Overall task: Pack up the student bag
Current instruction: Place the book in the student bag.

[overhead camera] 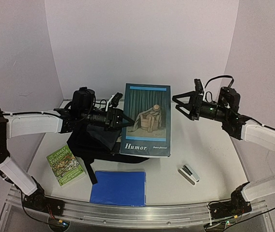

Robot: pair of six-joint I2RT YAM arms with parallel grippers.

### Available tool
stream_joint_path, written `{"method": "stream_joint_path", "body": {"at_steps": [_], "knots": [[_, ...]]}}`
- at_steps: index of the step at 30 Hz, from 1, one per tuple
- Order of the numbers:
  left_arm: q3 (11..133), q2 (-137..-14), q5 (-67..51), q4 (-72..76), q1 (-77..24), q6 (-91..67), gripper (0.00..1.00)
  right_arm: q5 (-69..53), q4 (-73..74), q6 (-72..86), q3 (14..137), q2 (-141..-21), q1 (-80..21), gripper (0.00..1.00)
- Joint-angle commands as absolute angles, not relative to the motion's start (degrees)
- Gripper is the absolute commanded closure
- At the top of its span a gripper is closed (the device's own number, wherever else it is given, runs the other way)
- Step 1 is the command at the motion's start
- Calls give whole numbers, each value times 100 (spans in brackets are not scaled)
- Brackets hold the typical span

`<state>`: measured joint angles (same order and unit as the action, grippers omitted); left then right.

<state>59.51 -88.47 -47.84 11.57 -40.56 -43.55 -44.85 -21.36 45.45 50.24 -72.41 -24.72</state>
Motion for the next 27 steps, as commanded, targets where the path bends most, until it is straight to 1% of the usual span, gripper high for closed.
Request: {"method": "stream_joint_path", "body": {"at_steps": [1,3,6,8,12,15,20,24,27], "knots": [[6085,-8239,-4990,375,-4073,-3624,87,-3860,-784,3409,5278,-6877,-2234,2],[6103,-8166,-5179,-36,-4069,-3386,88,-3539,-116,2919,5606,-6862,-2224,2],[6256,-8228,-5628,-827,-4070,-3033,88,-3515,814,2307,6071,-6926,-2225,2],[6334,-8277,-5966,-1232,-4083,-2803,87,-3740,1287,1969,6395,-7043,-2225,2],[6459,-8284,-6323,-1870,-4134,-2318,87,-4582,1978,1444,6828,-7304,-2288,2],[6624,-8352,-6525,-2387,-4253,-1975,86,-4809,2561,1136,7154,-7626,-2460,2],[7041,-8678,-6614,-3091,-4563,-1476,86,-5543,2803,901,7294,-8027,-2694,2],[7282,-8852,-6652,-3262,-4699,-1354,85,-6108,2941,834,7472,-8170,-2830,2],[7375,-8957,-6649,-3274,-4708,-1308,85,-6223,2945,846,7493,-8135,-2928,2]]}}
